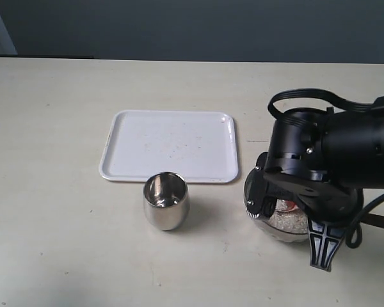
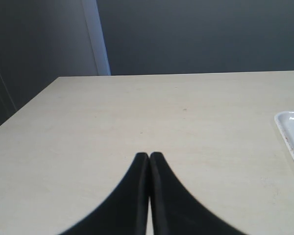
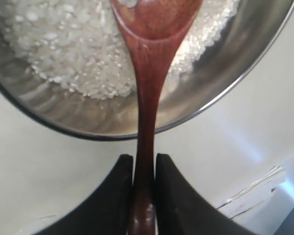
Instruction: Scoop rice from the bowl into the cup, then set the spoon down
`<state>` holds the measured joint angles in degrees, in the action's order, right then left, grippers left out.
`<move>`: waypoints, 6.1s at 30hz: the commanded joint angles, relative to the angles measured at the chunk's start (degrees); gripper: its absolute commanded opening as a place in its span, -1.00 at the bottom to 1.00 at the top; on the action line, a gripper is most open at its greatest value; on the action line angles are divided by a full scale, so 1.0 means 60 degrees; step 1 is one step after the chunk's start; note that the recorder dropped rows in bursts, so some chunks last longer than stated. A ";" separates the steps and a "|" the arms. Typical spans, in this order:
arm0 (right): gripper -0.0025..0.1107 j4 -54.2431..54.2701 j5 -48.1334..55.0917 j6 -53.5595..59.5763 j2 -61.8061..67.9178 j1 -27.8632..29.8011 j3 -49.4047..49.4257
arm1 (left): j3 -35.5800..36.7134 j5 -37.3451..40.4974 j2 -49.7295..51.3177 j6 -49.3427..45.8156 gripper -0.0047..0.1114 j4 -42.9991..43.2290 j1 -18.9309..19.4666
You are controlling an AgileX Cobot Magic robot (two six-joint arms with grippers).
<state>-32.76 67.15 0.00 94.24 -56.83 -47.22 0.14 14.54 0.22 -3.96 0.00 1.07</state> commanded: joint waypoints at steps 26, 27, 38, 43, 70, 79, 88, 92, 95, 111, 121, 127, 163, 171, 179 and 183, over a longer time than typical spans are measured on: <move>-0.97 0.0839 -0.0517 0.0000 -0.0706 0.0568 -0.0010 | -0.0024 -0.0136 -0.0037 0.0039 -0.91 0.0000 -0.0003; -0.97 0.0850 -0.0517 0.0000 -0.0706 0.0613 -0.0010 | -0.0024 -0.0136 -0.0037 0.0039 -0.91 0.0000 -0.0003; -0.97 0.1522 -0.0952 0.0000 -0.0706 0.0803 -0.0010 | -0.0024 -0.0136 -0.0037 0.0039 -0.91 0.0000 -0.0003; -0.97 0.1701 -0.1097 0.0000 -0.0727 0.0803 -0.0010 | -0.0024 -0.0136 -0.0037 0.0039 -0.91 0.0000 -0.0003; -0.97 0.1241 -0.0825 -0.0437 -0.1235 0.0803 -0.0010 | -0.0024 -0.0136 -0.0037 0.0039 -0.91 0.0000 -0.0003; -0.97 0.1369 -0.0692 -0.0437 -0.1235 0.0803 -0.0469 | -0.0024 -0.0136 -0.0037 0.0039 -0.91 0.0000 -0.0003; -0.97 0.1824 -0.0643 -0.0373 -0.1161 0.0725 -0.1240 | -0.0024 -0.0136 -0.0037 0.0039 -0.91 0.0000 -0.0003; -0.97 0.1959 -0.0718 -0.0373 -0.1077 0.0472 -0.1380 | -0.0024 -0.0136 -0.0037 0.0039 -0.91 0.0000 -0.0003; -0.97 0.2257 -0.0839 -0.0331 -0.0957 0.0241 -0.1578 | -0.0024 -0.0136 -0.0037 0.0039 -0.91 0.0000 -0.0003; -0.97 0.2501 -0.0900 0.0103 0.0355 -0.0435 -0.2989 | -0.0024 -0.0136 -0.0037 0.0039 -0.91 0.0000 -0.0003; -0.97 0.1941 -0.1305 0.0470 0.1040 -0.0987 -0.3346 | -0.0024 -0.0136 -0.0037 0.0039 -0.91 0.0000 -0.0003; -0.97 0.1190 -0.1500 0.0470 0.1245 -0.1110 -0.3346 | -0.0024 -0.0136 -0.0037 0.0039 -0.91 0.0000 -0.0003; -0.97 -0.1107 -0.1938 -0.0413 0.1245 -0.2154 -0.2623 | -0.0024 -0.0136 -0.0037 0.0039 -0.91 0.0000 -0.0003; -0.97 -0.1952 -0.2025 -0.0823 0.1245 -0.2331 -0.2623 | -0.0024 -0.0136 -0.0037 0.0039 -0.91 0.0000 -0.0003; -0.97 -0.2019 -0.1900 -0.0968 0.1245 -0.2432 -0.2623 | -0.0024 -0.0136 -0.0037 0.0039 -0.91 0.0000 -0.0003; -0.97 -0.2059 -0.1732 -0.1034 0.1245 -0.2432 -0.2623 | -0.0024 -0.0136 -0.0037 0.0039 -0.91 0.0000 -0.0003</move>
<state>-44.37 56.06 -5.60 101.65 -71.26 -63.19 0.14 14.54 0.22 -3.96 0.00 1.07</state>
